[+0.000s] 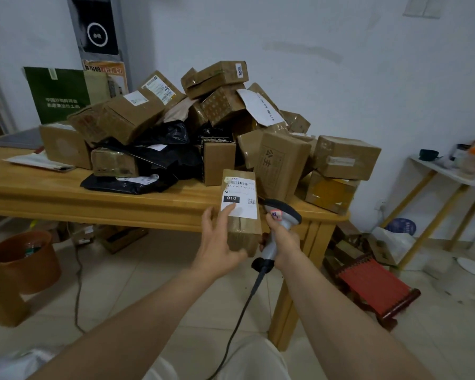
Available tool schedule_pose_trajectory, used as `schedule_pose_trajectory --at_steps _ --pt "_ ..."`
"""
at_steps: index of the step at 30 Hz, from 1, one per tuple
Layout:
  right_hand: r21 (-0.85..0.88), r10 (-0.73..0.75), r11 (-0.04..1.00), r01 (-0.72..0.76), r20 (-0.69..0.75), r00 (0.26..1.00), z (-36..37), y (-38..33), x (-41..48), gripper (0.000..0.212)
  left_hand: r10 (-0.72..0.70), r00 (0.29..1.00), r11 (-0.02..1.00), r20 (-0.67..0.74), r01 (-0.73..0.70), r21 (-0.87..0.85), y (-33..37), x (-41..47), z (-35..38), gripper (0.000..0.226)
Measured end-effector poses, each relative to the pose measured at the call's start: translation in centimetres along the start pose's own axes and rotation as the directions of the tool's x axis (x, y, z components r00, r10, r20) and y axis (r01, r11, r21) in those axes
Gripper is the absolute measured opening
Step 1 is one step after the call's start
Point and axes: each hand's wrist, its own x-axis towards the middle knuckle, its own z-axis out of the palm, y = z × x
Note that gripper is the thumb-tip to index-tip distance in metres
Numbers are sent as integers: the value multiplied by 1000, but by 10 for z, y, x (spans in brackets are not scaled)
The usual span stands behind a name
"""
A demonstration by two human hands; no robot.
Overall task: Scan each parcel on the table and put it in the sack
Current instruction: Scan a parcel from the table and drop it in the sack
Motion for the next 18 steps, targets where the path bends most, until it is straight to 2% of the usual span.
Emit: schedule_pose_trajectory --at_steps 3,5,7,9,11,13,16,18 --pt "48 26 999 -26 -14 1000 -4 -1 5 53 -172 981 941 -84 139 -308 20 3 16 86" --pt "75 28 997 -27 -9 1000 -9 -1 9 48 -356 929 806 -100 252 -535 30 7 21 74" --pt "93 39 995 -37 -20 999 -11 -1 12 43 -548 837 629 -14 400 -666 31 12 23 57" --pt "96 32 995 -30 -23 999 -12 -2 12 46 -626 777 480 72 457 -749 25 18 21 39" --pt "88 32 996 -30 -22 999 -12 0 13 59 -627 763 410 158 495 -766 19 23 16 35" --pt "33 33 999 -32 -24 999 -12 4 20 73 -610 746 357 265 558 -749 13 26 11 46" --pt "-30 -1 1000 0 -33 999 -15 3 18 52 -587 703 303 402 651 -696 9 26 1 53" --pt "-56 -28 998 27 -20 999 -17 1 9 44 -570 678 321 464 703 -634 4 22 -6 57"
